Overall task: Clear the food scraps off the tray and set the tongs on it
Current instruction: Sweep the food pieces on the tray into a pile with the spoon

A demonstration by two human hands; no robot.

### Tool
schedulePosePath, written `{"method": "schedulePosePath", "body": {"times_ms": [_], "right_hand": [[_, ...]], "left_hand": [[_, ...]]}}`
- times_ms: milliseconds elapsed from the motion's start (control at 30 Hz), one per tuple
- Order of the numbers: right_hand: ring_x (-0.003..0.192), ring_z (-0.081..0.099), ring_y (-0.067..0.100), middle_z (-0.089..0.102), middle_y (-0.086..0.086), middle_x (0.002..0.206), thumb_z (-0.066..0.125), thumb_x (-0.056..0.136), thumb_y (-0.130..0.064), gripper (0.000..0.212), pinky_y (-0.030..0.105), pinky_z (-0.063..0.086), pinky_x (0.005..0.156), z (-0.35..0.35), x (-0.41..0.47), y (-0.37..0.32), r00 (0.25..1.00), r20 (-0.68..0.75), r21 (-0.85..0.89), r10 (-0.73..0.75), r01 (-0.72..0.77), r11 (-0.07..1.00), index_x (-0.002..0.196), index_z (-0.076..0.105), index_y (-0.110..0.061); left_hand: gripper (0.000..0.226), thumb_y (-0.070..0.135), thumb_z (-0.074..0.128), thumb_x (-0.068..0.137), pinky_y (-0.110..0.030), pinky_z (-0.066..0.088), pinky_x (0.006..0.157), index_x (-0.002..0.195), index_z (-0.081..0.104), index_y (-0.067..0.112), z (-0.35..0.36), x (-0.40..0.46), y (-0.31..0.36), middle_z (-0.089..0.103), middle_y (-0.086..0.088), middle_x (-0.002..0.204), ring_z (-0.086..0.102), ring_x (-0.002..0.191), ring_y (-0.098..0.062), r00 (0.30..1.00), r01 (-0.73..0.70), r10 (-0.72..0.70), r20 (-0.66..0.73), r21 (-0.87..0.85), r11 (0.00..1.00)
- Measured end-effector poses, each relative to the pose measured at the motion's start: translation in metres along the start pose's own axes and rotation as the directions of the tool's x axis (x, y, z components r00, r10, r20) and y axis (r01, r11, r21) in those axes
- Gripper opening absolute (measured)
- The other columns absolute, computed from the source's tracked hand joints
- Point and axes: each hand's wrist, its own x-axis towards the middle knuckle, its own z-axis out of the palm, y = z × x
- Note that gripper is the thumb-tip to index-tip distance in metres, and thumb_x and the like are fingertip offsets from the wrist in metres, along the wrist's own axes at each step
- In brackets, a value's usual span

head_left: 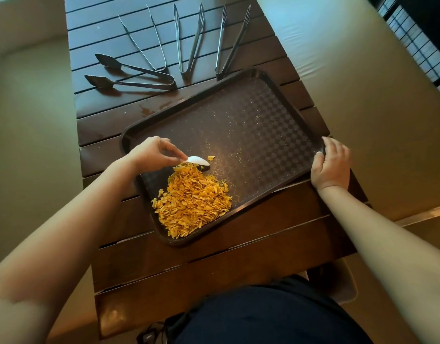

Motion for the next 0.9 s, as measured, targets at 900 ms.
{"method": "schedulePosePath", "body": {"times_ms": [900], "right_hand": [[0.126, 0.04, 0.032, 0.048, 0.016, 0.137, 0.028, 0.09, -0.031, 0.054, 0.043, 0.035, 0.105, -0.001, 0.0, -0.001, 1.0, 0.004, 0.019, 0.002, -0.002, 1.0, 0.133, 0.048, -0.004]], "left_hand": [[0.01, 0.024, 0.068, 0.083, -0.029, 0.034, 0.092, 0.091, 0.072, 0.027, -0.003, -0.027, -0.005, 0.058, -0.002, 0.115, 0.047, 0.121, -0.021, 0.988, 0.153, -0.156, 0.018, 0.115, 0.981]]}}
